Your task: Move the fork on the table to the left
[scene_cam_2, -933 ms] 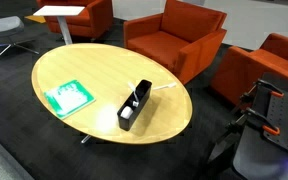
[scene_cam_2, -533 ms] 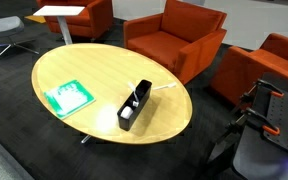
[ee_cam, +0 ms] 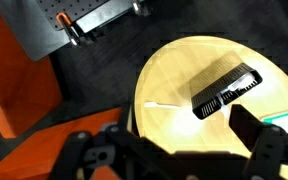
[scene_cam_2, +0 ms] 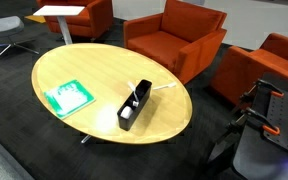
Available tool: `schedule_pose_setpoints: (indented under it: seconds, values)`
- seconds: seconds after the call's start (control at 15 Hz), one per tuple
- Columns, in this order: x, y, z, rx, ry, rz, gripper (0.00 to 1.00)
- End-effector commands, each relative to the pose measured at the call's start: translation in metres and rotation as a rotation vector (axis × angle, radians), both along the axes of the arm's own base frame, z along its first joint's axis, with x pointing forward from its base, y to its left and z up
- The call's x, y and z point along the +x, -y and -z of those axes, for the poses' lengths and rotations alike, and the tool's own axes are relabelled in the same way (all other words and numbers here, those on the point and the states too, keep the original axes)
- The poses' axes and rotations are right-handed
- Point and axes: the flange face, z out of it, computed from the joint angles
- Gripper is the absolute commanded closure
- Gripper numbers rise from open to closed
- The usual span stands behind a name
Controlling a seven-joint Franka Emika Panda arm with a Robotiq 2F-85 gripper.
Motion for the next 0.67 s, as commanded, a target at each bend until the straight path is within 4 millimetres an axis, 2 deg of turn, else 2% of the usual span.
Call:
schedule_pose_setpoints:
  seconds: [0.0, 0.2, 0.33, 0.47, 0.6]
  values:
    - [0.068, 0.025, 0.044, 0.074, 0.044, 0.188, 0.0]
    - [0.12, 0.056, 0.092, 0.123, 0.089, 0.352, 0.0]
    - [0.146, 0.076, 0.13, 0.151, 0.105, 0.465, 0.0]
    - [0.165, 0.095, 0.169, 0.173, 0.113, 0.581, 0.0]
    - [0.175, 0.11, 0.209, 0.187, 0.109, 0.7, 0.0]
